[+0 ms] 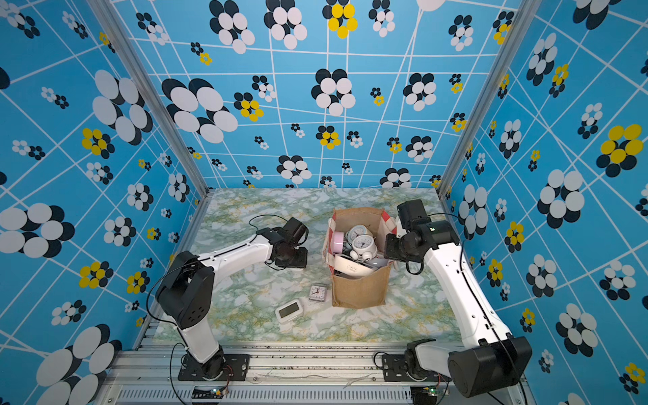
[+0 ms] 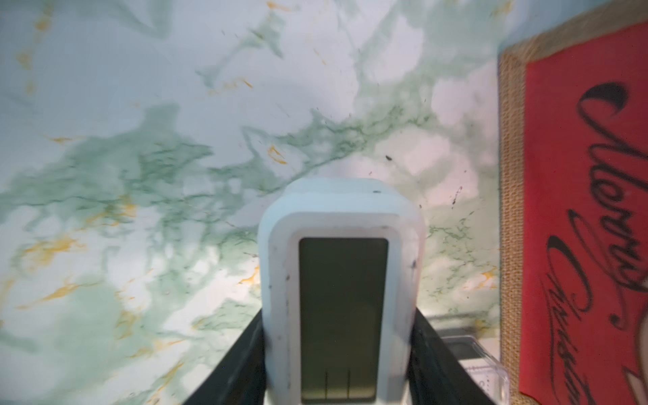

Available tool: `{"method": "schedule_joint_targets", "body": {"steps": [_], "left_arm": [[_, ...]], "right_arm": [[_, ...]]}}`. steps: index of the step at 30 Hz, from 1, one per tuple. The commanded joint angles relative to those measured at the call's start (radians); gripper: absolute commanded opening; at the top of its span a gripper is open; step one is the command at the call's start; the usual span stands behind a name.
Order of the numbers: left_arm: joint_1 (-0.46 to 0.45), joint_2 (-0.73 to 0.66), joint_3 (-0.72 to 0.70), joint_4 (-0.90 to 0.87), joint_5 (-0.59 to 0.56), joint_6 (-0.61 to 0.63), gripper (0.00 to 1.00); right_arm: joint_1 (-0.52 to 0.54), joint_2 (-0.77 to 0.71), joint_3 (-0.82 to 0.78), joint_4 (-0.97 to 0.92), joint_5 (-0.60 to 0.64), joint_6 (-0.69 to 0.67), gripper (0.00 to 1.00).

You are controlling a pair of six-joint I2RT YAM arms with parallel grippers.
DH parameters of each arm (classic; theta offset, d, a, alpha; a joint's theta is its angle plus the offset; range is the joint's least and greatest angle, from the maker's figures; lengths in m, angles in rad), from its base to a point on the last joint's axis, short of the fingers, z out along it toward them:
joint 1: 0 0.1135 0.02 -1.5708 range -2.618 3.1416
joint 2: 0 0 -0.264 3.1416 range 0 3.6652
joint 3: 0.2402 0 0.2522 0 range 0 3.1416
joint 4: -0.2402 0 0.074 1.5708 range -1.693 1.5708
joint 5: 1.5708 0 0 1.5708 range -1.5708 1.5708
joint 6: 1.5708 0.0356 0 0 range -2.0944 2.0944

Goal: Put the alarm clock into the canvas bag
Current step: Pick up the alarm from the center of the board, then place the alarm at the canvas bag.

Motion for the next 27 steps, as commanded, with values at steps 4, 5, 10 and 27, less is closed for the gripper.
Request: {"method": "schedule_joint_targets", "body": {"steps": [4,5,10,27], "left_arm": [[0.046,-0.147,0.052,-0.023,0.038,0.099,0.36],[0.046,-0.163,0.066,-0.012,0.043,0.129,0.35],[0.046,-0.198,0.160,0.035,0.106,0.264,0.32],[-0.154,0.070,0.657,0.037,0.334,0.592,0.31]], "right_arm": [[0.006,0.005,0.041,0.021,0.007,0.002,0.00],[0.006,0.005,0.042,0.022,0.006,0.002,0.00],[0.006,0.012,0.052,0.022,0.006,0.001,0.00],[0.013,0.018,0.069,0.022,0.013,0.007,0.00]]}}
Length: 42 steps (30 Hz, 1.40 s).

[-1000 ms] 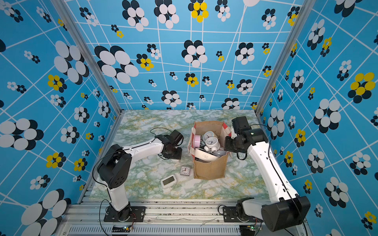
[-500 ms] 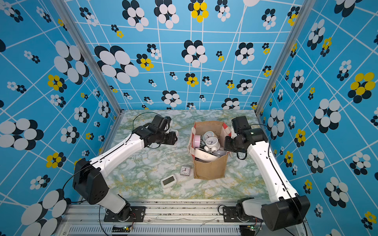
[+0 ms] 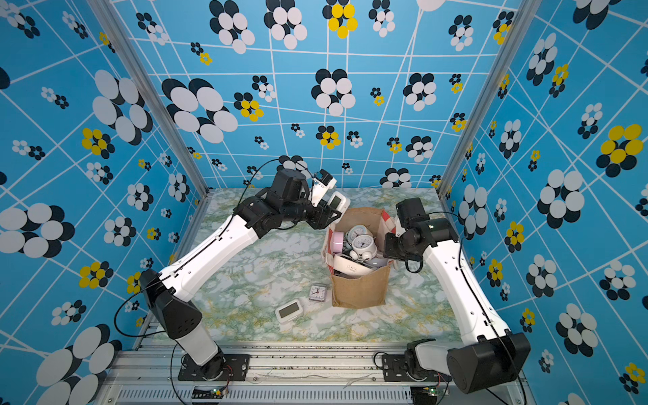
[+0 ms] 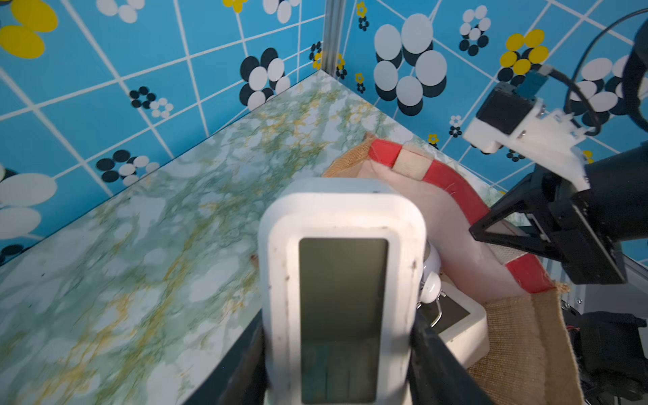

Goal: Put the alarm clock into the canvas bag
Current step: Place the alarm at the canvas bag.

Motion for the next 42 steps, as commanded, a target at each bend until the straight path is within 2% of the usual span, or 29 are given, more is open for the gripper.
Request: {"method": "schedule_joint_targets", "body": {"steps": [1,5,10,24,26,31,34,36,42], "left_arm": [[-0.036,0.084,0.078,-0.008,0.066,0.087,0.31],[-0.072,0.183,0.130,-0.003,0.064,0.147,0.31],[-0.088,0.247,0.145,0.009,-0.020,0.229,0.31],[-0.087,0.308,0.104,0.061,-0.193,0.373,0.39],[-0.087,0.311,0.104,0.051,-0.195,0.383,0.42],[-0.089,0.295,0.074,0.061,-0.213,0.387,0.68],[-0.093,0.263,0.036,0.089,-0.210,0.384,0.80],[-0.094,0.245,0.019,0.104,-0.207,0.381,0.82],[-0.097,0.207,0.006,0.106,-0.185,0.365,0.82]], "right_arm": [[0.007,-0.004,0.041,0.045,0.011,0.007,0.00],[0.007,-0.012,0.037,0.044,0.013,0.006,0.00],[0.008,-0.025,0.026,0.043,0.015,0.006,0.00],[0.008,-0.040,0.001,0.045,0.013,0.006,0.00],[0.008,-0.040,0.001,0.043,0.016,0.005,0.00],[0.009,-0.041,0.001,0.043,0.016,0.007,0.00],[0.008,-0.042,0.001,0.042,0.017,0.010,0.00],[0.008,-0.042,0.005,0.041,0.018,0.010,0.00],[0.008,-0.043,0.004,0.040,0.021,0.010,0.00]]}}
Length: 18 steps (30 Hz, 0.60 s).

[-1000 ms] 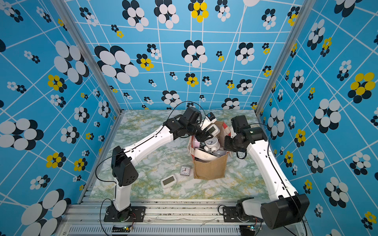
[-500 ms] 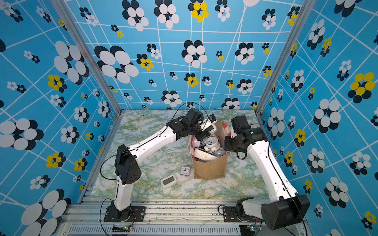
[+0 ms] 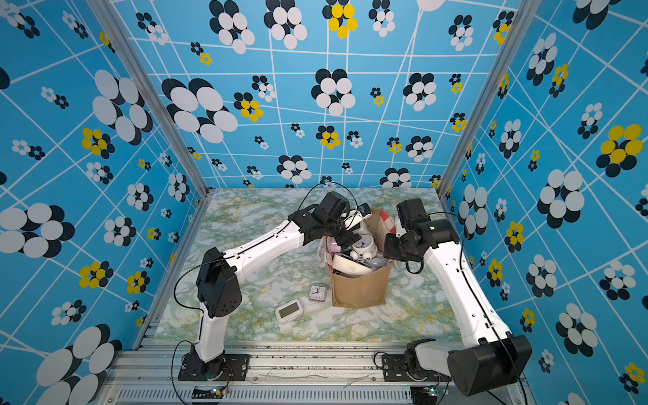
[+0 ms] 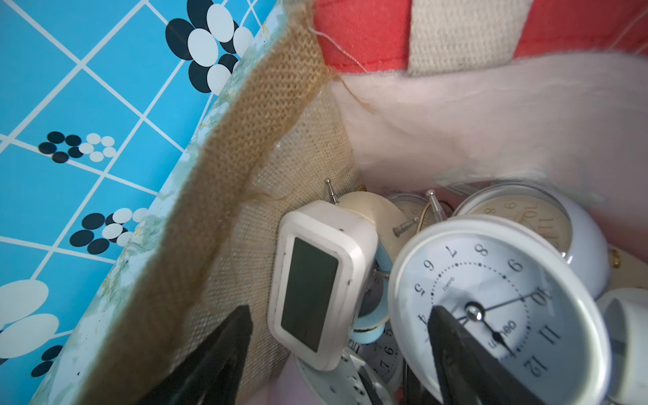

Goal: Put the alarm clock into the canvas bag
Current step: Place the alarm at the canvas bag.

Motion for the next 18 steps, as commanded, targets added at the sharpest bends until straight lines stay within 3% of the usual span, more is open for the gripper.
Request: {"method": "schedule_joint_targets", "body": {"steps": [1,11,18], "left_arm": [[-0.001,-0.074,-0.021,0.012,0.019,-0.014,0.82],[-0.001,-0.159,0.002,-0.042,0.050,-0.147,0.76],[-0.001,-0.223,0.020,-0.154,0.044,-0.359,0.72]], "right_arm": [[0.007,-0.029,0.011,0.037,0.021,0.010,0.00],[0.008,-0.031,0.003,0.047,0.024,0.014,0.00],[0.009,-0.031,0.001,0.053,0.028,0.012,0.00]]}}
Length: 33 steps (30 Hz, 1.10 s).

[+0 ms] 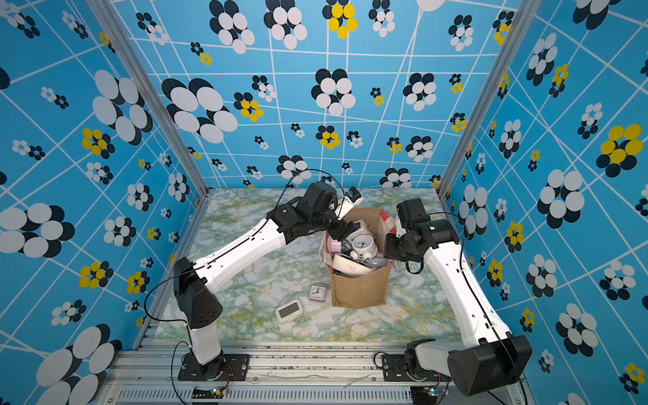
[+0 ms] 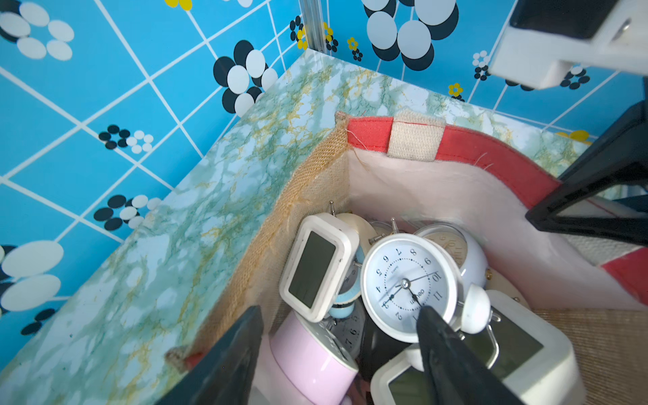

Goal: Put the alarm clock into the canvas bag
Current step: Place the alarm at the canvas bag, then pick up the alarm from the center of the board.

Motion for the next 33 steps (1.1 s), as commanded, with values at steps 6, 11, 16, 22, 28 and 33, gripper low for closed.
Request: {"method": "schedule_joint_targets", "body": {"steps": [6,11,16,22,28,33], "left_arm": [[-0.001,-0.130,-0.026,-0.186,0.022,-0.218,0.67],[-0.003,-0.230,-0.123,-0.243,0.020,-0.235,0.66],[-0.003,-0.346,-0.249,-0.292,0.009,-0.234,0.65],[-0.004,-0.466,-0.421,-0.356,0.016,-0.243,0.64],[-0.006,-0.541,-0.601,-0.365,0.005,-0.304,0.64],[-0.013,-0.547,-0.730,-0.349,0.008,-0.360,0.65]], "right_arm": [[0.007,-0.030,0.004,0.052,0.023,0.004,0.00],[0.008,-0.027,0.012,0.052,0.017,-0.004,0.00],[0.007,-0.027,0.005,0.056,0.015,-0.012,0.00],[0.008,-0.007,0.005,0.069,0.001,-0.016,0.00],[0.008,0.005,0.008,0.071,-0.003,-0.025,0.00],[0.007,0.008,0.005,0.068,-0.004,-0.027,0.00]]}}
